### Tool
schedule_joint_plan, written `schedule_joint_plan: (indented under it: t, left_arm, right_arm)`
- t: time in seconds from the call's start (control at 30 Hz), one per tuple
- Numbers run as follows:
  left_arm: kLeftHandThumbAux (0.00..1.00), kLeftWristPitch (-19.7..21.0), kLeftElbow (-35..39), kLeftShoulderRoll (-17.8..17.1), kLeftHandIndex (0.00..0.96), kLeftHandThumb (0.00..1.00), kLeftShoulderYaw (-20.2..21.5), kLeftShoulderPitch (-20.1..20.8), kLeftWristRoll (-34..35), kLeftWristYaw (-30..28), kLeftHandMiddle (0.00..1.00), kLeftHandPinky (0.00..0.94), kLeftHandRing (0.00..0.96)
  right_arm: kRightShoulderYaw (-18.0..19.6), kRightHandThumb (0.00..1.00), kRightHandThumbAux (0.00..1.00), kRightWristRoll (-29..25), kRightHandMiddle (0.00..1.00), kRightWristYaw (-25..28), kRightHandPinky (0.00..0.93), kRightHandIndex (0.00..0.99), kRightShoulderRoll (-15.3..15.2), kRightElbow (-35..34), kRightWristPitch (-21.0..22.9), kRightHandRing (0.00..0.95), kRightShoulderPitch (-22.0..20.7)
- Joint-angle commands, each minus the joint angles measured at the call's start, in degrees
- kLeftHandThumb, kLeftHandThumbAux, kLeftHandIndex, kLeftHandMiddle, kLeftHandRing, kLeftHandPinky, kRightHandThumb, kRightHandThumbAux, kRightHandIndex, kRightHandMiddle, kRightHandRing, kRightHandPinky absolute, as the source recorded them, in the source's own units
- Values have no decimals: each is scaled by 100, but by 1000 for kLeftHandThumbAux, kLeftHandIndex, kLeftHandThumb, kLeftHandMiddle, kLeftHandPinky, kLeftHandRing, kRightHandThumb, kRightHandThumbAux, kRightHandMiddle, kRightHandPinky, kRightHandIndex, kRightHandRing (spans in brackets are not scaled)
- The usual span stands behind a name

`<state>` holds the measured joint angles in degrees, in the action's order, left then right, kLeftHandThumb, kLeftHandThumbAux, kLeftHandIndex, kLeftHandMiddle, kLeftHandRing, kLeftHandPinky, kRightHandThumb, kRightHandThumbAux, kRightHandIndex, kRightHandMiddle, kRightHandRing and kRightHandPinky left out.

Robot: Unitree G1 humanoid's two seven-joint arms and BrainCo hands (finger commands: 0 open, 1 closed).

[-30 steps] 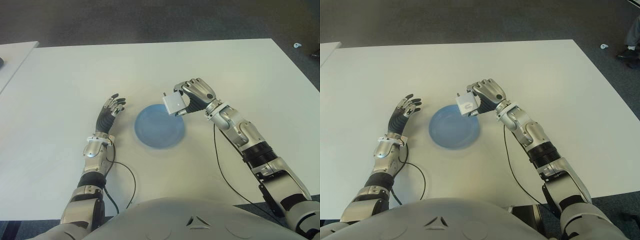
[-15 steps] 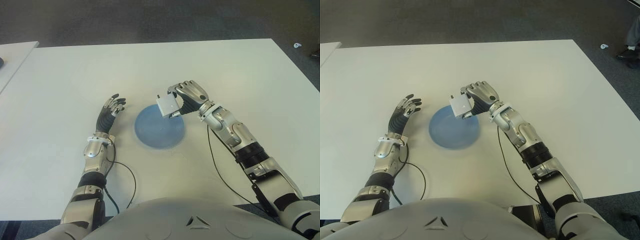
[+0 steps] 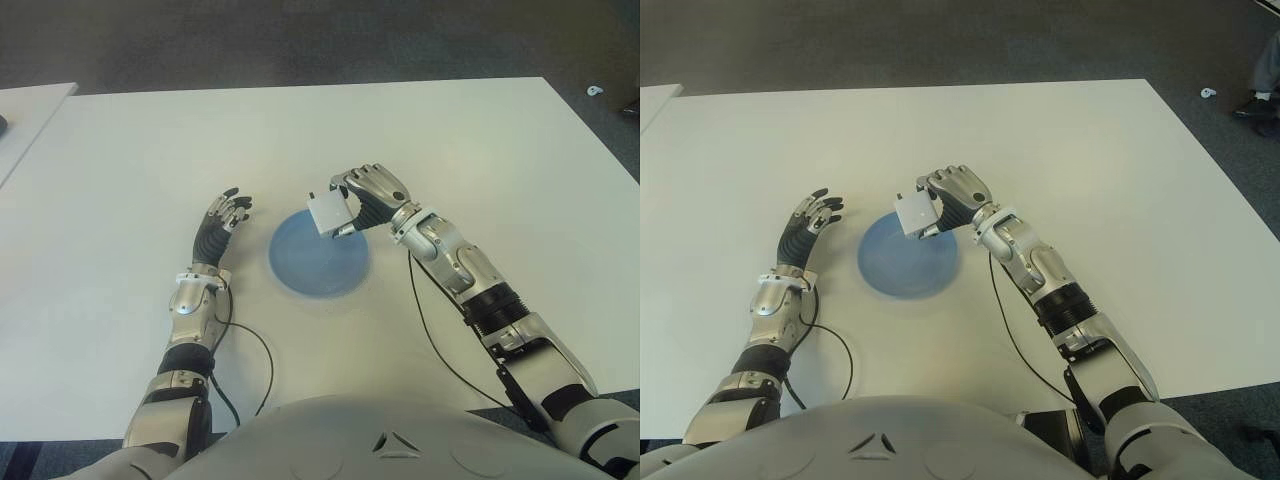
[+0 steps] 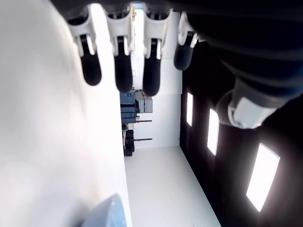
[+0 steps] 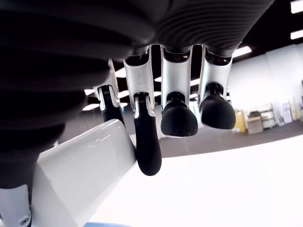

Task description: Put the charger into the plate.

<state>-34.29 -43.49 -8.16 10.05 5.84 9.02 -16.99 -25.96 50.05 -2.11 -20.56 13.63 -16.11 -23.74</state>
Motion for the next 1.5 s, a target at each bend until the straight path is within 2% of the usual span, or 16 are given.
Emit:
schedule_joint_plan:
  t: [0.03,0.2,0.23,0.3,0.33,0.37,0.47,0.6,0.7,0.87,1.07,1.5]
  left_arm:
    - [507,418,-450,312,164,0,-152,-479,-89,55,269,248,257]
    - [517,412,-453,308,173,0,-140,-482,-69,33,307,283,297]
    - [521,413,-454,306,174,0,-138,-481,-67,29,320,286,309]
    - [526,415,-455,303,175,0,-138,-479,-66,26,334,290,322]
    - [527,419,-453,301,175,0,-140,-479,-70,28,339,290,326]
    - [530,423,-454,296,174,0,-141,-477,-72,28,350,288,336]
    - [534,428,-452,289,173,0,-143,-476,-73,20,366,284,348]
    - [537,437,-456,283,175,0,-138,-472,-57,-7,377,290,357]
    - [540,424,-455,289,178,0,-137,-474,-53,-8,380,295,361]
    - [541,400,-459,297,177,0,-135,-475,-63,19,380,299,363]
    - [544,397,-474,298,173,0,-140,-468,-83,42,382,288,361]
    - [552,424,-475,286,152,0,-156,-473,-152,105,370,262,346]
  right_arm:
    - [-8,857,674,-98,537,107,829,403,52,28,86,828,-72]
    - [-74,848,673,-105,559,204,670,404,-77,66,-143,710,-150]
    - [-91,844,674,-105,558,231,609,401,-105,77,-185,655,-172]
    - [-126,839,674,-90,557,289,545,398,-163,92,-256,596,-215]
    - [-177,786,635,-16,523,314,510,369,-232,101,-328,556,-264]
    - [-216,675,561,39,424,331,417,284,-278,110,-379,449,-303]
    - [-283,532,453,175,285,239,276,170,-366,128,-474,295,-369]
    - [-310,468,347,242,158,160,136,83,-409,141,-513,147,-397]
    - [-302,451,292,133,74,352,54,36,-430,116,-502,60,-380]
    - [-288,418,217,-20,12,695,8,6,-466,54,-479,9,-364]
    - [-271,362,186,-109,1,968,0,0,-505,22,-455,0,-361]
    - [-262,333,176,-29,0,1006,0,0,-554,15,-375,0,-348]
